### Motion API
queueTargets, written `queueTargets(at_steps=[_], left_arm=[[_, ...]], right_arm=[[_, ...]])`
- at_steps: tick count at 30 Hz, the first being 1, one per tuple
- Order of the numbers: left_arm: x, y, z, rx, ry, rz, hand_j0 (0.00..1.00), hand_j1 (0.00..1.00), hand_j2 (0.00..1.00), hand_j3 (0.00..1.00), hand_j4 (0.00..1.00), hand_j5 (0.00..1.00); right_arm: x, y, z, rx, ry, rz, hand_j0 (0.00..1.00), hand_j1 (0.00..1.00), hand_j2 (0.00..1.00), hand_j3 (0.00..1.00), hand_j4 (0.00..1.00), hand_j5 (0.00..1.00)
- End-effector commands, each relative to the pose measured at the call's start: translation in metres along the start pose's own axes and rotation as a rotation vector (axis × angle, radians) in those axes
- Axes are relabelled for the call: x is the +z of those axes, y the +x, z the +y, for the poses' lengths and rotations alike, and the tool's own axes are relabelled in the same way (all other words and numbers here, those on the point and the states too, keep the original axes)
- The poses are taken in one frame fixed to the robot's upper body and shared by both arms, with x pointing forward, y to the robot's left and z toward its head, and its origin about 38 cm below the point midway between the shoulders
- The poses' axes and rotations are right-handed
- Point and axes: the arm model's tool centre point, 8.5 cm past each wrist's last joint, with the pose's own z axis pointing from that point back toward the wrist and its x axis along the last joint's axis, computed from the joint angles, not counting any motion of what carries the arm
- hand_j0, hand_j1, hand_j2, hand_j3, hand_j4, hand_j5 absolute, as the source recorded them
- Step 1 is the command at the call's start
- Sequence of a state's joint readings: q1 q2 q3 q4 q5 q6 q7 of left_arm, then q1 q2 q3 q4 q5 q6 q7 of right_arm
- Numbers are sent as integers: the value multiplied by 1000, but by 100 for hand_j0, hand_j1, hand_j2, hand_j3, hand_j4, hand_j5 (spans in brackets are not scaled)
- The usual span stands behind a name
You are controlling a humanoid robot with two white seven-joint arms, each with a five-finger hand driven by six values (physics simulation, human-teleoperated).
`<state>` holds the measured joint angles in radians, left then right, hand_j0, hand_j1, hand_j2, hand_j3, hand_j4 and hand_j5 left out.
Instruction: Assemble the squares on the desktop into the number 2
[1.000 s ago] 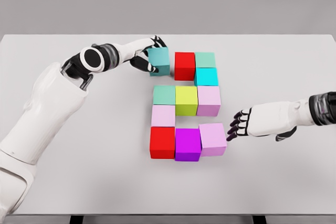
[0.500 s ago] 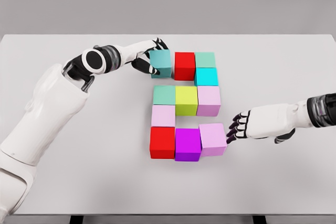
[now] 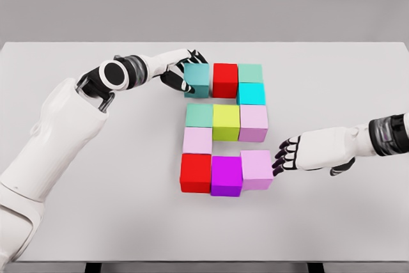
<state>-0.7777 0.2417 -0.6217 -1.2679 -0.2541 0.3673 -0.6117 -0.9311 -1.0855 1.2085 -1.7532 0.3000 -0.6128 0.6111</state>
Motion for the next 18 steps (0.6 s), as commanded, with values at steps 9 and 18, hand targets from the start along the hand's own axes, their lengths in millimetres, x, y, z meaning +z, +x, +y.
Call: queueTargets(at_steps=[9, 18], left_arm=[[0, 0, 4, -2, 7, 2, 57, 57, 57, 57, 57, 57], [-2, -2, 4, 3, 4, 11, 70, 70, 70, 70, 70, 70]], right_arm=[[30, -29, -1, -119, -79, 74, 100, 100, 100, 100, 100, 100], [9, -59, -1, -754, -498, -207, 100, 100, 100, 100, 100, 100]])
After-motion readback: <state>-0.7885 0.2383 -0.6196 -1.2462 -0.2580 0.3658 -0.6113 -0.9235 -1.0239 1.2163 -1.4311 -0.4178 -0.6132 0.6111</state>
